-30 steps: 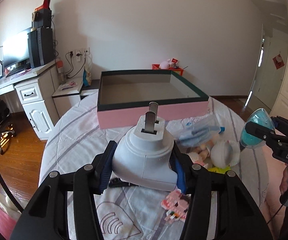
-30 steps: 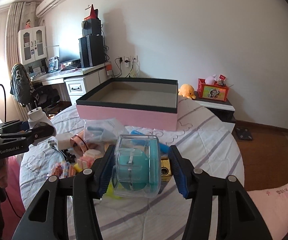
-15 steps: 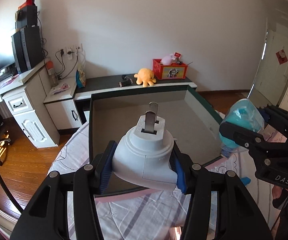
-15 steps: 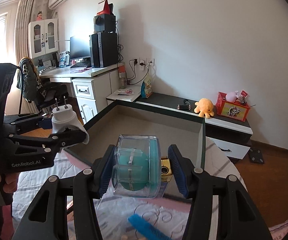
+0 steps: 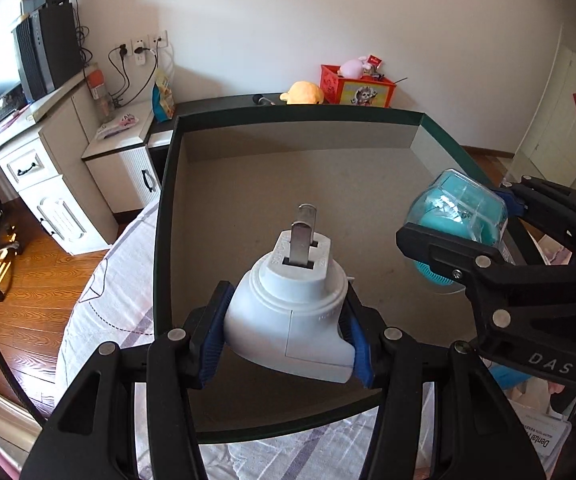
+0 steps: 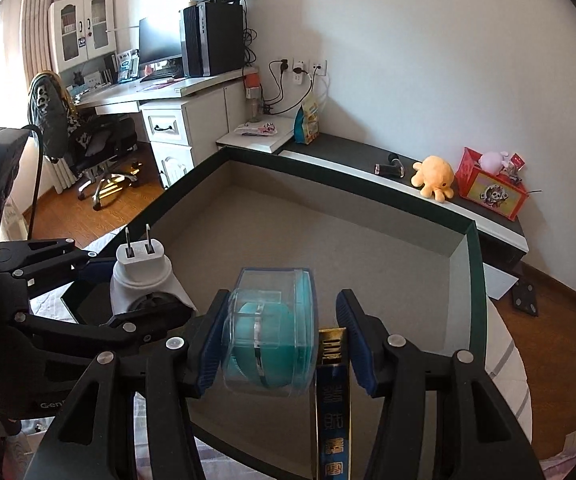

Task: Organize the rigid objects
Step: 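Carry both items into the pink box and open both tools, then withdraw both tools from the box back over the bed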

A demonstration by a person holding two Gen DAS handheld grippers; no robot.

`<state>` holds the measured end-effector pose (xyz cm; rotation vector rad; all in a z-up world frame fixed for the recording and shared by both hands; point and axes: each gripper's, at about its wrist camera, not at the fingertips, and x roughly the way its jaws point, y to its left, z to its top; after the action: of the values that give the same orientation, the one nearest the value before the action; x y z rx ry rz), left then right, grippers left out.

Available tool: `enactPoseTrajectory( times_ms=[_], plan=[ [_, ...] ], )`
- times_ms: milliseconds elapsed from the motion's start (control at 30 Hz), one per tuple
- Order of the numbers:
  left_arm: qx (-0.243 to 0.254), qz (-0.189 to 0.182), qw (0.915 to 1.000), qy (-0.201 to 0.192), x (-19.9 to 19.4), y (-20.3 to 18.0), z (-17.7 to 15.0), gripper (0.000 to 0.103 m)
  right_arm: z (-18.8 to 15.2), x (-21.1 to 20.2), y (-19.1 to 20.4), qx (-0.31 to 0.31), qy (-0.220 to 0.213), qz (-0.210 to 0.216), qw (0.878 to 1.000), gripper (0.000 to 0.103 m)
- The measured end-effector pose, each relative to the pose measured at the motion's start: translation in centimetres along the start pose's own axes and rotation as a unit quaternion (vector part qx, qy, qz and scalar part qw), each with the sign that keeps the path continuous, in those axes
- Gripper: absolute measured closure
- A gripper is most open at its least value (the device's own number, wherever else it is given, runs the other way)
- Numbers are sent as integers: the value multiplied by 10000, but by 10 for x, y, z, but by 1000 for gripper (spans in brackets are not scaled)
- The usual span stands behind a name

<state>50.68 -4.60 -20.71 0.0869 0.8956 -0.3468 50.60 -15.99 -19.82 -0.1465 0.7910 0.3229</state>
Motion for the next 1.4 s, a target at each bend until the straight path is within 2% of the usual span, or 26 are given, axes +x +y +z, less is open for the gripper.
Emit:
enactPoseTrajectory(
  times_ms=[67,200,267,400,467,533,700,800,900,1000,1033,1200,1333,1400],
  plan=[
    [-16,63,9999,-88,-1,1,1,50,-2,1,-4,74,11,16,10000,48],
    [-35,157,9998,-105,1,1,3,43,-1,10,-12,167,176,23,9997,48],
    [-72,152,9998,-133,-3,3,2,38,-1,17,-12,137,356,93,9992,48],
    [-70,262,9990,-349,-18,4,-1,24,0,23,-11,-9,440,85,9990,48],
    [-54,360,9983,-454,-24,5,-2,23,2,16,-7,-85,291,152,9994,48],
    [-35,308,9986,-440,-26,7,-3,21,3,7,-3,-110,171,204,9996,48],
    [-88,359,9984,-431,-31,9,-9,16,-6,12,1,-167,380,128,9991,48],
    [-96,380,9981,-483,-42,11,-15,16,-13,8,-4,20,362,296,9989,47],
    [-145,504,9959,-738,-67,9,-21,15,-14,-16,-8,199,103,228,9995,45],
    [-191,585,9915,-1144,-105,7,-34,9,-15,-57,-6,374,-293,163,9987,31],
    [-200,613,9895,-1295,-118,5,-39,8,-16,-72,-3,407,-447,119,9981,21],
    [-292,777,9738,-2117,-192,-11,-80,2,-41,-156,17,641,-1165,-76,9911,19],
    [-261,1053,9590,-2619,-242,-34,-116,0,-72,-216,45,653,-1647,-419,9833,0],
    [-214,1084,9553,-2742,-261,-43,-136,0,-86,-240,58,637,-1891,-533,9784,0]
  ],
)
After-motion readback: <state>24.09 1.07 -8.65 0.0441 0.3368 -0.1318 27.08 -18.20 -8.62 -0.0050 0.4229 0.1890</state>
